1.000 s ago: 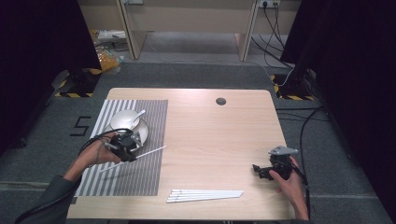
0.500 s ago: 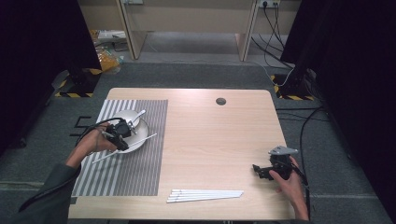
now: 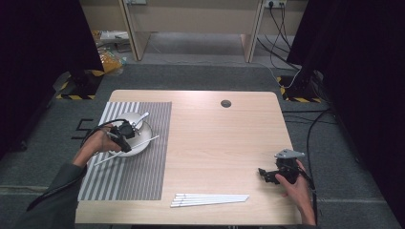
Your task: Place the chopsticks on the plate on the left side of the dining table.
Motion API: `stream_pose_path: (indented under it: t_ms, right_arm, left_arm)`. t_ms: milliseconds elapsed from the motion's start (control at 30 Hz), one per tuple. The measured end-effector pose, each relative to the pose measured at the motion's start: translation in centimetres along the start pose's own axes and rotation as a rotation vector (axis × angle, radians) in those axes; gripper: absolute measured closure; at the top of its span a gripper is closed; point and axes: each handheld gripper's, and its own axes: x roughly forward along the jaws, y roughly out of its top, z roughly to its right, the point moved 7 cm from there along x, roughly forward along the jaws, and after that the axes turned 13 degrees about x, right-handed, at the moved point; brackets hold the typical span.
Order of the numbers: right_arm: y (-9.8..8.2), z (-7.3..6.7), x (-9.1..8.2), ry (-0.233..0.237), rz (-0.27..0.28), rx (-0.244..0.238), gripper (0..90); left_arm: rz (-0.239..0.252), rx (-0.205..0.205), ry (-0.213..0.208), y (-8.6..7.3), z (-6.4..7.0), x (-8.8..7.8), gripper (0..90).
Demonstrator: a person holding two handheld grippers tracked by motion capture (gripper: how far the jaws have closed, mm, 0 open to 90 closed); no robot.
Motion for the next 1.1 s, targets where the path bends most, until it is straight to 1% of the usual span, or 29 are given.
stream_pose_path:
  t_ms: [133,200,267,433,467,533,633,667,733,800,833,933,1000,1067,1100]
  right_arm:
    - [0.0,0.0,0.0,0.0,0.0,0.0,0.3]
    - [0.0,0.0,0.0,0.0,0.001,0.0,0.3]
    - [0.0,0.0,0.0,0.0,0.0,0.0,0.4]
    - [0.0,0.0,0.0,0.0,0.0,0.0,0.3]
    - [0.0,0.0,0.0,0.0,0.001,0.0,0.4]
    - [0.0,0.0,0.0,0.0,0.001,0.0,0.3]
    - [0.0,0.0,0.0,-0.001,0.001,-0.002,0.4]
    - [0.0,0.0,0.0,-0.001,0.001,-0.002,0.3]
    - [0.0,0.0,0.0,-0.001,0.001,-0.001,0.4]
    - [0.0,0.0,0.0,-0.001,0.001,-0.001,0.4]
    - [0.0,0.0,0.0,0.0,0.001,-0.002,0.4]
    - [0.0,0.0,0.0,0.0,0.001,-0.002,0.4]
    - [0.0,0.0,0.0,0.0,0.002,-0.003,0.3]
    - [0.0,0.0,0.0,0.0,0.002,-0.003,0.4]
    - [0.0,0.0,0.0,0.0,0.001,-0.002,0.4]
  left_arm:
    - [-0.002,-0.007,0.003,0.1,-0.2,0.3,84.8]
    - [0.004,-0.014,-0.001,0.2,-0.4,0.3,84.8]
    - [0.006,-0.015,0.004,0.2,-0.6,0.3,84.8]
    - [0.022,-0.04,0.008,0.2,-0.7,0.3,84.3]
    - [0.024,-0.038,0.009,0.1,-0.6,0.3,83.6]
    - [0.028,-0.043,-0.004,0.0,-0.5,0.3,81.0]
    - [0.028,-0.058,0.006,-0.3,-0.6,0.2,77.4]
    - [0.037,-0.062,0.01,-0.4,-0.6,0.1,76.0]
    - [0.038,-0.063,0.003,-0.6,-0.3,-0.2,72.8]
    - [0.025,-0.071,0.004,-1.0,-0.3,-0.3,69.9]
    - [0.017,-0.076,0.01,-1.3,-0.3,-0.3,69.4]
    - [0.012,-0.086,0.003,-1.8,-0.3,-0.2,68.2]
    - [-0.003,-0.097,0.009,-2.1,-0.4,-0.1,65.9]
    - [0.003,-0.117,0.006,-2.3,-0.6,0.1,63.2]
    - [0.006,-0.127,0.013,-2.4,-0.7,0.1,62.8]
